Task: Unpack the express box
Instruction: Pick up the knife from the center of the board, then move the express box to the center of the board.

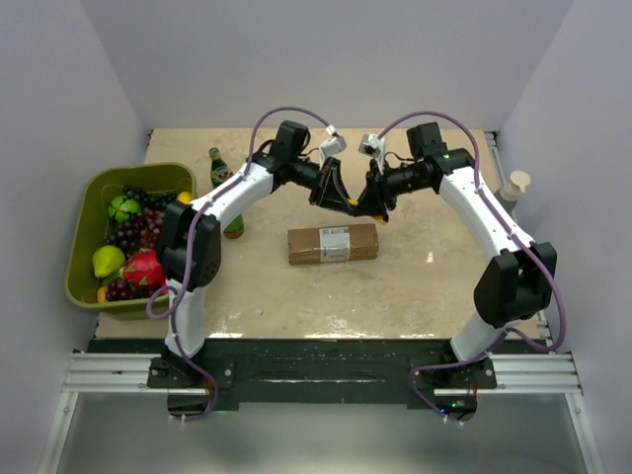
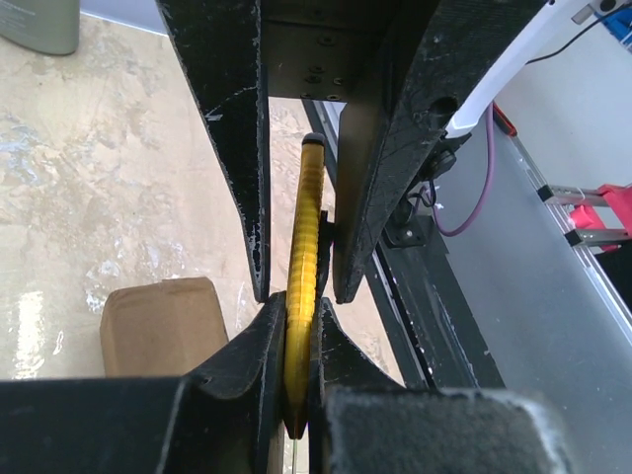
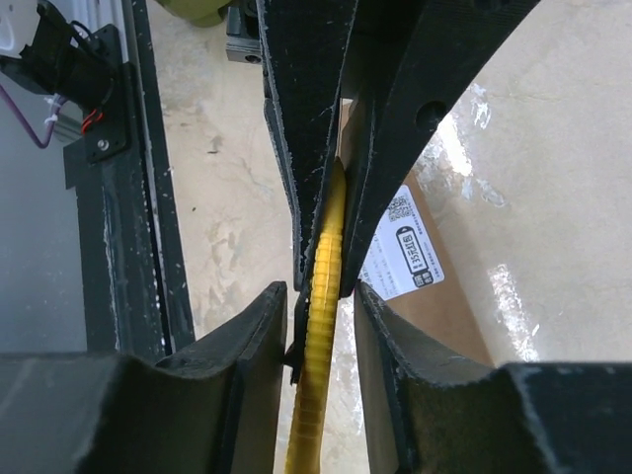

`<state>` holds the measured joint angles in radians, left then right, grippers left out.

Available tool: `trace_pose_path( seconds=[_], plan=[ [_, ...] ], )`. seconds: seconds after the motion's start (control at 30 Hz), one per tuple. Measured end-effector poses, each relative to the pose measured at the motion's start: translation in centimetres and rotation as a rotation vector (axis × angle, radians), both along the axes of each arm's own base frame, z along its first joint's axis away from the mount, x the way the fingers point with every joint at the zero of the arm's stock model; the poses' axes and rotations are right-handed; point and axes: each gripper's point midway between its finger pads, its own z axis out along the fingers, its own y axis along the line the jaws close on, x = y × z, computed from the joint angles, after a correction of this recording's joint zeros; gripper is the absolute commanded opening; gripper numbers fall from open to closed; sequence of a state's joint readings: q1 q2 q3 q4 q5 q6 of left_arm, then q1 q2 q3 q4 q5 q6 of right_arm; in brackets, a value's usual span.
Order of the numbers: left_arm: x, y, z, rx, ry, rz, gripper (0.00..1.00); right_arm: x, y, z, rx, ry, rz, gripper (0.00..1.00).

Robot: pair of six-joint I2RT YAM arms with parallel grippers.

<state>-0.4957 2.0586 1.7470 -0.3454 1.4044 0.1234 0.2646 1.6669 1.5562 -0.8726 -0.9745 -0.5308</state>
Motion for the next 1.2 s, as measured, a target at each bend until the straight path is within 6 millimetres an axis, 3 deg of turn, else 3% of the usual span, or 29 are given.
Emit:
trace_pose_path(
  seconds=[0.1,0.17,0.2,0.23,0.33,0.57,0.6,0.63,0.67,0.8,0.9,1.07,1.13,1.2],
  plan=[
    [0.1,0.0,-0.1,0.004,-0.001,0.005,0.00,0.1,0.0,-0.1,-0.013,-0.009,-0.001,0.23],
    [0.2,0.0,-0.1,0.009,-0.002,0.011,0.00,0.2,-0.1,-0.1,-0.018,-0.012,-0.005,0.10],
    [0.3,-0.1,-0.3,0.018,0.001,0.021,0.07,0.2,-0.1,-0.1,-0.022,-0.015,-0.007,0.00],
    [0.3,-0.1,-0.3,0.019,0.002,0.022,0.30,0.3,-0.2,-0.1,-0.027,-0.013,-0.010,0.00],
    [0.8,-0.2,-0.8,0.040,-0.030,0.048,0.59,0.4,-0.3,-0.4,-0.039,-0.015,-0.008,0.00],
    [4.0,0.9,-1.5,0.156,-0.229,0.169,0.78,0.0,-2.3,-1.5,-0.097,-0.011,-0.006,0.00],
    [4.4,1.2,-1.6,0.169,-0.253,0.183,0.84,0.2,-3.0,-1.6,-0.097,0.005,-0.027,0.00],
    [5.1,1.8,-1.9,0.191,-0.282,0.206,0.96,0.4,-4.1,-1.8,-0.100,0.027,-0.056,0.00],
    [5.7,2.5,-2.2,0.212,-0.308,0.226,1.00,0.5,-5.3,-2.1,-0.108,0.058,-0.089,0.00],
    [7.3,5.3,-3.9,0.324,-0.400,0.321,1.00,0.5,-10.1,-4.8,-0.182,0.228,-0.204,0.00],
    [5.4,5.7,-5.7,0.411,-0.501,0.328,1.00,-0.2,-11.8,-7.6,-0.239,0.366,-0.230,0.00],
    [-0.4,1.7,-8.1,0.458,-0.687,0.213,1.00,-1.9,-12.2,-9.7,-0.295,0.520,-0.253,0.00],
    [-1.2,0.3,-8.7,0.465,-0.727,0.190,1.00,-2.5,-12.4,-9.9,-0.305,0.566,-0.278,0.00],
    [-0.8,-0.2,-9.2,0.483,-0.740,0.195,1.00,-3.0,-12.6,-10.0,-0.306,0.609,-0.299,0.00]
  ],
)
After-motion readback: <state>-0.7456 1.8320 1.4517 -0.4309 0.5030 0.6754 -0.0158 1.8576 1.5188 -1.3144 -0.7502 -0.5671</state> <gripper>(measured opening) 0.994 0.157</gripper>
